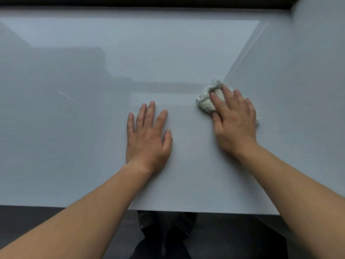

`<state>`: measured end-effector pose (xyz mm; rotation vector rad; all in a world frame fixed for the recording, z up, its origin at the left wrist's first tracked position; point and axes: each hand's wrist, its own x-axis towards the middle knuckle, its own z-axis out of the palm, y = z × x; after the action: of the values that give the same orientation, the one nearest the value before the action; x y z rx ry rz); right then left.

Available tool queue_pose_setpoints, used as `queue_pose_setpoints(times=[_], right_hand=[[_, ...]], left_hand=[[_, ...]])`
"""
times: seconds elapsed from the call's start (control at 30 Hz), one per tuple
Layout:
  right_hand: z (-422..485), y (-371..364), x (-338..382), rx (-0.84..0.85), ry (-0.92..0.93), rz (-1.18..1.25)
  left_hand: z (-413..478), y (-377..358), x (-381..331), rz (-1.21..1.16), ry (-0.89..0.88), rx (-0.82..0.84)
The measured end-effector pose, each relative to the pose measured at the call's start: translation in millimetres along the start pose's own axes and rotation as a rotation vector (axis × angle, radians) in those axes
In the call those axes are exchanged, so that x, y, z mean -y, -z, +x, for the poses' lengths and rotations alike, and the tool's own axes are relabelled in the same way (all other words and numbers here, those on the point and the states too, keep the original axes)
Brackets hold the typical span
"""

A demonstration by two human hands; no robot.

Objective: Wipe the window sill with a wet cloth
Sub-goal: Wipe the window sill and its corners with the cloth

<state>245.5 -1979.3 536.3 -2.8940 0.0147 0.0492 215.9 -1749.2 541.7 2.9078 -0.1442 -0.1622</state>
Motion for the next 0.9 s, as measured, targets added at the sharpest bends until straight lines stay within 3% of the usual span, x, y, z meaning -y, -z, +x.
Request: queue_pose_setpoints(times=[0.07,0.1,0.23,0.3,0.47,0.5,0.6,0.67,0.83,0.9], right_hand=[[14.4,-4.8,19.7,-0.074,-0.190,0.014],[13.5,-8.3,32.5,-0.093,-0.198,0.007],[1.5,-10.9,36.2,0.034,0.232,-0.013],[26.5,-2.4,12.0,0.079,0.284,-0.026],[81.2,-3.1,24.9,-0.060,-0.201,0.012],[78.4,-6.5,35.9,-0.066,-0.172,0.006],[68.0,-7.0,35.9,0.027,0.139,0.007],[86.7,1.4,12.3,0.063,0.215,-0.016],[155.8,2.7,7.0,-0.079,-0.267,0.003],[155.3,-4.3,29.3,-0.071,-0.201,0.000]], left_hand=[[0.9,-0.7,0.6,-0.005,0.001,-0.009],[0.6,-1.0,1.0,-0.012,0.000,-0.015],[2.6,1.9,3.2,-0.019,-0.022,-0.038],[12.3,8.9,6.3,0.009,-0.039,-0.039],[73.3,26.4,17.3,-0.087,-0.026,-0.116],[87.1,27.1,18.1,-0.102,-0.034,-0.124],[129.7,26.6,17.3,-0.118,-0.079,-0.092],[160.8,26.4,13.4,-0.108,-0.080,-0.053],[203.4,15.3,2.8,0.050,-0.070,0.022],[202.6,13.0,2.6,0.050,-0.066,0.020]])
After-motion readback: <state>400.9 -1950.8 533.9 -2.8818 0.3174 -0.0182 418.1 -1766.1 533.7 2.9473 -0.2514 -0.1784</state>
